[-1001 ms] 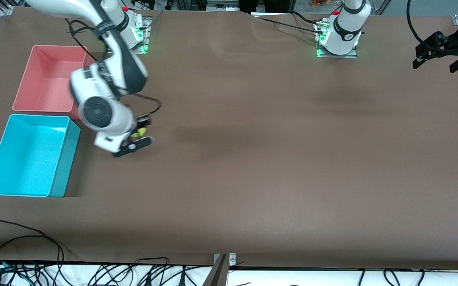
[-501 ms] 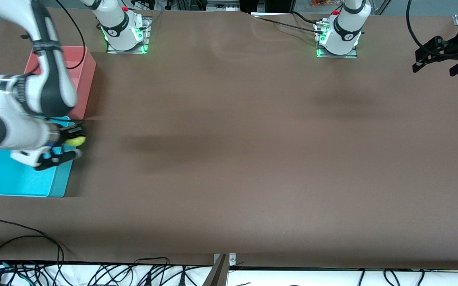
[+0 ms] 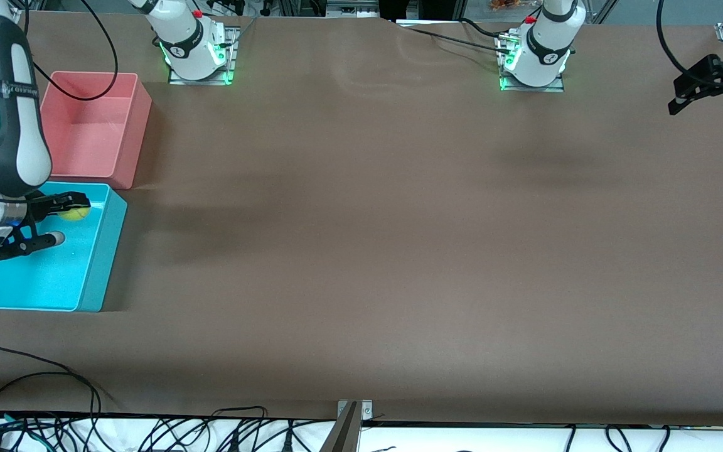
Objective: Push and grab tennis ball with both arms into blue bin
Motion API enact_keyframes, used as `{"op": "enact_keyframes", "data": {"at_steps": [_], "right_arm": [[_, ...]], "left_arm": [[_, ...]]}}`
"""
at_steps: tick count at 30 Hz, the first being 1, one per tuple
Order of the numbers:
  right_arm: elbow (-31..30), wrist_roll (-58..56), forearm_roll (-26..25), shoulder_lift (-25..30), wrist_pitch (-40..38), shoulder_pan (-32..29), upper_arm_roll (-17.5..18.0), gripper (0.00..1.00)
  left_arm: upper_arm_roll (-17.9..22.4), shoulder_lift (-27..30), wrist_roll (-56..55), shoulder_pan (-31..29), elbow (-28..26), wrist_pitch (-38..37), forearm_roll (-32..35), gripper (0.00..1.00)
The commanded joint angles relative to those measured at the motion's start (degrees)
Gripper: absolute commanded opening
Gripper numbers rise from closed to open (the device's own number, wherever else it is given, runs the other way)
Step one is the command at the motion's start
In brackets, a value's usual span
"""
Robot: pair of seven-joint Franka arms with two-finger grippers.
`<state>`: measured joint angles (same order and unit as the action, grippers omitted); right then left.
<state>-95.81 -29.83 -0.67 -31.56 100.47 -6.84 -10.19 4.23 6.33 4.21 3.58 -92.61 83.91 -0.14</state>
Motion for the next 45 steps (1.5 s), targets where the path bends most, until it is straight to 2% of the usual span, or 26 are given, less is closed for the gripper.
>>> {"op": "enact_keyframes", "data": {"at_steps": [1, 9, 12, 15, 30, 34, 45], "right_arm": [[0.62, -1.55, 1.89, -1.83, 0.08, -1.94, 0.43, 0.49], [0.8, -4.36, 3.57, -3.24, 2.45, -3.52, 0.43, 0.52], [0.8, -4.36, 3.57, -3.5, 2.8, -3.88, 0.43, 0.69], [1.06, -4.28, 3.66, -3.77, 3.16, -3.88, 0.43, 1.0], [3.17, -4.36, 4.01, -2.8, 0.7, -3.61, 0.61, 1.0], [6.85, -4.28, 3.92, -1.93, -4.82, -3.35, 0.69, 1.0], [24.69, -3.14, 1.99, -1.31, -26.98, 1.65, 0.26, 1.0]], "left_arm": [[-0.01, -1.06, -0.34, 0.11, 1.91, -1.21, -1.0, 1.0], [-0.09, -1.06, -0.25, 0.11, 1.91, -1.21, -1.0, 1.0], [-0.1, -1.06, -0.25, 0.12, 1.91, -1.21, -1.0, 1.0], [-0.1, -1.06, -0.17, 0.12, 1.91, -1.21, -1.0, 1.0], [-0.1, -1.41, -0.17, 0.12, 1.91, -1.21, -1.0, 1.0], [-0.1, -1.41, -0.17, 0.12, 1.91, -1.21, -1.0, 1.0], [-0.1, -1.41, -0.17, 0.12, 1.91, -1.21, -1.0, 1.0]]}}
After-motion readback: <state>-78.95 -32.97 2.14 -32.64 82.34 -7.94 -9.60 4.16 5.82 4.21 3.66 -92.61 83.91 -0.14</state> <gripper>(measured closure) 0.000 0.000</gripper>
